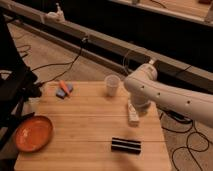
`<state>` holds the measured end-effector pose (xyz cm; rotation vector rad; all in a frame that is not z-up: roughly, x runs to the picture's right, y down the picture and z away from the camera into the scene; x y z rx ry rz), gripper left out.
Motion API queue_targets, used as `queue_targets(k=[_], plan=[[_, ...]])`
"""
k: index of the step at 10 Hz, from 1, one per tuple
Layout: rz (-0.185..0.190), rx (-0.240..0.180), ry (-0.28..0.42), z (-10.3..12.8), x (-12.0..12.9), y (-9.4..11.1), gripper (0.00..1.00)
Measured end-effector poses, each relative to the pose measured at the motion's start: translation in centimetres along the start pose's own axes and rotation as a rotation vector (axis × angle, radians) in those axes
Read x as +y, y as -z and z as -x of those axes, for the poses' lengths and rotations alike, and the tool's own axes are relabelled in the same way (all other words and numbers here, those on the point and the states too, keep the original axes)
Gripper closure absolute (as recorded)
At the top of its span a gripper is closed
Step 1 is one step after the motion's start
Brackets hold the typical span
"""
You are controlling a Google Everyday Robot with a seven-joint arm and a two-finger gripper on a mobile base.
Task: Move the arm in a circular motion
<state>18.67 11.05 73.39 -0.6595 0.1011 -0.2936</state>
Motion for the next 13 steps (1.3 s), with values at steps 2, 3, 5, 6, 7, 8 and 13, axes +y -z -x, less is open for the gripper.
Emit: queue_targets(k=[2, 3, 5, 6, 7, 8, 13], plan=[[-0.01, 0.012, -0.026, 0.7, -3.3, -0.3, 1.0], [-0.017, 0.008, -0.031, 1.5, -4.9, -0.3, 1.0], [-0.034, -0.019, -0.023, 4.1, -7.5, -0.1, 1.0], [-0.046, -0.035, -0.004, 5.9, -8.5, 0.2, 1.0], [-0.06, -0.064, 0.028, 8.4, -9.3, 0.7, 1.0], [-0.068, -0.1, 0.068, 11.0, -9.4, 1.3, 1.0], [-0.061, -0.325, 0.307, 19.8, -1.9, 5.2, 1.0]])
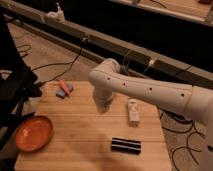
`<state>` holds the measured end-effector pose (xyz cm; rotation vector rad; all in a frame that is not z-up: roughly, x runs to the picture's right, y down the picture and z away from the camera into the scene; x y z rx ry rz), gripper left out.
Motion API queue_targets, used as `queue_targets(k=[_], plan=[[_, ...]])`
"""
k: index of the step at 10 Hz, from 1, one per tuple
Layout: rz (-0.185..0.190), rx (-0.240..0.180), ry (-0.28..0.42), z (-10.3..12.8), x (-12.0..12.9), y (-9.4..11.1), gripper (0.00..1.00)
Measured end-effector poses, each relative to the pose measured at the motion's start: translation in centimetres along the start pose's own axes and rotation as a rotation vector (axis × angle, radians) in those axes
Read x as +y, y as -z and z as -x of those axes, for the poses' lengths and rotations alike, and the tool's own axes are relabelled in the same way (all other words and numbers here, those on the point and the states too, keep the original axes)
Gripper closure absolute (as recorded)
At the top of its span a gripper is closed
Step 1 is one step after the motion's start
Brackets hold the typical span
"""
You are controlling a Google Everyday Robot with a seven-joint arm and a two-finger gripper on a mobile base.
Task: Move the arm in a circular motion
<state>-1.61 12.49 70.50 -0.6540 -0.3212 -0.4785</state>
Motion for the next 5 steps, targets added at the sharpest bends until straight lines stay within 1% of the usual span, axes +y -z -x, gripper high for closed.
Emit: queue_targets(k=[1, 2, 3, 4, 5], plan=[[0.01, -0.032, 0.016, 0.4, 2.0, 0.2, 1.0], [0.017, -0.053, 0.017, 0.3, 3.8, 0.5, 1.0], [0.024, -0.06, 0.004, -0.8, 6.0, 0.7, 1.0], [0.027, -0.05, -0.02, -2.3, 7.2, 0.8, 1.0], [0.034, -0.018, -0.068, -5.2, 8.7, 0.9, 1.0]])
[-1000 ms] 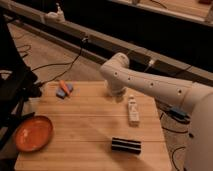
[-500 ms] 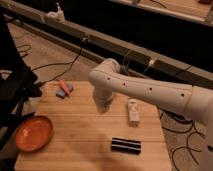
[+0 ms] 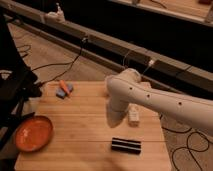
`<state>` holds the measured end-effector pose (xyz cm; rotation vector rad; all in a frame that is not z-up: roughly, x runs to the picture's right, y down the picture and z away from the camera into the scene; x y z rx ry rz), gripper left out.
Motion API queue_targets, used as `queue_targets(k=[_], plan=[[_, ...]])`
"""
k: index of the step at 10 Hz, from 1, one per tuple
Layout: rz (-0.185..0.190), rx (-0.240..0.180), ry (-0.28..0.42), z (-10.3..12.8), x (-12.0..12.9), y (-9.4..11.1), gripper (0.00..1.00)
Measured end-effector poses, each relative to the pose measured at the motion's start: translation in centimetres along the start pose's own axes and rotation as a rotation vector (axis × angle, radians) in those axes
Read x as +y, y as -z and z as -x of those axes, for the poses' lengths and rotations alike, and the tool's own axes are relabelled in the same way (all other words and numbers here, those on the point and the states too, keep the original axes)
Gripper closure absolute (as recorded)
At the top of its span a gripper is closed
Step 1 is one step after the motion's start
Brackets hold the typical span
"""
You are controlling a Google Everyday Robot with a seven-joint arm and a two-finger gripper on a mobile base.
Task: Move the arm in a circular motion
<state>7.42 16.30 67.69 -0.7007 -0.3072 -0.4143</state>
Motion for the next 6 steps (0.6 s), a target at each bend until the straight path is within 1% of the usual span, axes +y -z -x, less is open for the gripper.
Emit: queue_targets(k=[1, 2, 3, 4, 5, 6], plan=[[0.006, 0.042, -0.048, -3.3, 0.9, 0.0, 1.0], [0.009, 0.073, -0.088, -5.4, 1.1, 0.0, 1.0], [0.011, 0.114, -0.136, -8.0, 0.9, 0.0, 1.0], [0.012, 0.158, -0.176, -10.4, 0.2, 0.0, 1.0], [0.009, 0.195, -0.205, -12.1, -0.9, 0.1, 1.0], [-0.003, 0.226, -0.221, -13.1, -2.6, 0.2, 1.0]])
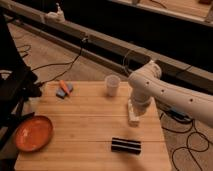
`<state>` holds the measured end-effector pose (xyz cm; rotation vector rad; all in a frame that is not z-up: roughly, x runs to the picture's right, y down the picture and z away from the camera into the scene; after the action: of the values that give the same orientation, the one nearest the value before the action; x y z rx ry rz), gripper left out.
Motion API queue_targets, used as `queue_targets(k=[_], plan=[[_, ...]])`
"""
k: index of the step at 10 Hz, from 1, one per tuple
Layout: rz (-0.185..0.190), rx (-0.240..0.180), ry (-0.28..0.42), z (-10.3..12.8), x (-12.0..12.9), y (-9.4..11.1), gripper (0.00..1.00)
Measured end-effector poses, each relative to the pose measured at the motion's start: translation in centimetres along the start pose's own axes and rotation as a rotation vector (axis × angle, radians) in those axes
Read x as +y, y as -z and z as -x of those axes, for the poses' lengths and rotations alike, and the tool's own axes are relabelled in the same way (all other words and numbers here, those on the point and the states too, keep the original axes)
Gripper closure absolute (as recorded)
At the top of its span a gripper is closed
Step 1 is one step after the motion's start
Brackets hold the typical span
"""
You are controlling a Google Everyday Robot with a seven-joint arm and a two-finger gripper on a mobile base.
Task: Move the arm in a circular motion
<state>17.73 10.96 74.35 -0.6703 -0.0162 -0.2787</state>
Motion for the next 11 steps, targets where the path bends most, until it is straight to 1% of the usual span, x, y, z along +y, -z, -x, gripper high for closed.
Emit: queue_targets(k=[1, 2, 3, 4, 5, 7, 8, 9, 11], plan=[[-0.015, 0.016, -0.004, 0.2, -1.8, 0.0, 1.0], [-0.032, 0.027, 0.001, 1.2, -3.9, -0.2, 1.0], [-0.044, 0.023, 0.012, 2.4, -5.1, -0.3, 1.0], [-0.053, 0.004, 0.036, 4.7, -6.2, -0.5, 1.0], [-0.059, -0.022, 0.071, 7.4, -6.7, -0.4, 1.0], [-0.064, -0.07, 0.147, 11.9, -6.0, 0.0, 1.0], [-0.07, -0.1, 0.214, 14.5, -4.8, 0.4, 1.0], [-0.079, -0.127, 0.274, 16.6, -3.2, 1.0, 1.0], [-0.088, -0.163, 0.327, 17.9, -0.6, 1.6, 1.0]])
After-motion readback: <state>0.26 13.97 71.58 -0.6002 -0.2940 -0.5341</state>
